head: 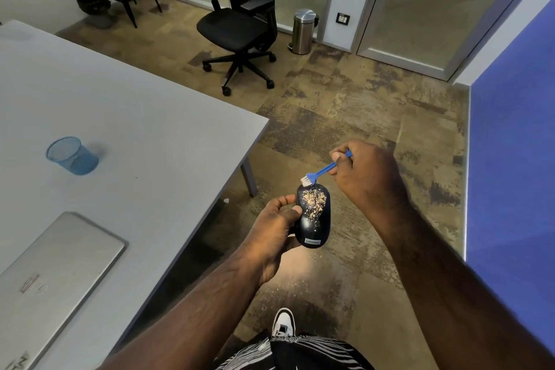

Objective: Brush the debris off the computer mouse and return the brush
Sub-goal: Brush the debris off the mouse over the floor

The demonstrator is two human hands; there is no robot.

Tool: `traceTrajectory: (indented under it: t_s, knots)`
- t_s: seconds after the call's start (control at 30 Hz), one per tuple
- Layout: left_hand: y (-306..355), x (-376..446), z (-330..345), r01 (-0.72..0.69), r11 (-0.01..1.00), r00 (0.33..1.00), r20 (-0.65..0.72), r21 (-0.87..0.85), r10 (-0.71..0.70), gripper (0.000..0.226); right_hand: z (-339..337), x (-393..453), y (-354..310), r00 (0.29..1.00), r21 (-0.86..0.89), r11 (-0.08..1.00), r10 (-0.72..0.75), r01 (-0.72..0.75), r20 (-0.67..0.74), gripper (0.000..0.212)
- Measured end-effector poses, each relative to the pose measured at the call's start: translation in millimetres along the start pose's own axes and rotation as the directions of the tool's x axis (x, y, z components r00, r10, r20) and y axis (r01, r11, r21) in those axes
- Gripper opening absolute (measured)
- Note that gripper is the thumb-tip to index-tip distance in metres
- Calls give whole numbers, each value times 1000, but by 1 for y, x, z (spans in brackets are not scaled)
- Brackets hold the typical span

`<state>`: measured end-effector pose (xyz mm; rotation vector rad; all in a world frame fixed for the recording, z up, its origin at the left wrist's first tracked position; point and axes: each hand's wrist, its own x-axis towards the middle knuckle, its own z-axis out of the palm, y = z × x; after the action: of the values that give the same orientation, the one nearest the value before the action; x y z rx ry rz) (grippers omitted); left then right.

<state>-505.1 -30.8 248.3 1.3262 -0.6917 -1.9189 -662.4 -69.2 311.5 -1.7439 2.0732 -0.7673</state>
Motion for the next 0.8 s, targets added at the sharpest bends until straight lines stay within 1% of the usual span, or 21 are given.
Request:
traceTrajectory:
  t_s: [0.07, 0.13, 0.23, 0.27, 0.33, 0.4, 0.43, 0.5, 0.57, 0.63, 0.7, 0.73, 0.8]
  knots:
    - [-1, -1, 0, -1, 1000, 1000, -6, 5, 1, 26, -4, 4, 0, 999, -68, 997, 32, -33, -24, 12]
    - [-1, -2, 0, -3, 1000, 1000, -10, 3, 3, 26, -8, 6, 1, 998, -79, 996, 41, -45, -53, 12]
    - [0, -3, 1, -5, 1000, 1000, -16, -1, 5, 25, -7, 5, 2, 999, 90, 996, 13, -11, -29, 10]
    - [1, -3, 1, -5, 1000, 1000, -19, -1, 5, 25, -5, 4, 2, 1000, 108, 994, 2, -2, 1, 9]
    - [1, -4, 1, -6, 1000, 1000, -20, 2, 6, 24, -3, 1, 2, 1000, 26, 1000, 3, -4, 20, 10]
    - [0, -5, 1, -6, 1000, 1000, -20, 2, 6, 25, -6, 3, 4, 999, -53, 998, 35, -36, -31, 11]
    - [-1, -5, 0, -6, 1000, 1000, -20, 2, 6, 25, -8, 4, 7, 997, -58, 997, 50, -54, -57, 11]
    - [-1, -6, 0, -7, 1000, 1000, -16, 1, 7, 24, -12, 5, 10, 995, 33, 998, 61, -58, -78, 11]
    - [0, -6, -1, -7, 1000, 1000, -14, -2, 7, 24, -11, 3, 11, 998, 121, 992, 48, -44, -32, 9]
    - [0, -5, -2, -8, 1000, 1000, -13, 0, 8, 24, -9, 0, 14, 999, 90, 995, 37, -37, 3, 9]
    - [-2, -5, -2, -14, 1000, 1000, -15, 1, 14, 26, -12, -2, 17, 998, 11, 998, 62, -62, -30, 11]
    - [-2, -5, -2, -18, 1000, 1000, -14, -1, 18, 27, -15, -1, 19, 996, 7, 997, 75, -75, -57, 11]
    - [-2, -5, -2, -21, 1000, 1000, -14, -8, 21, 27, -18, -1, 21, 994, 74, 995, 77, -72, -75, 11]
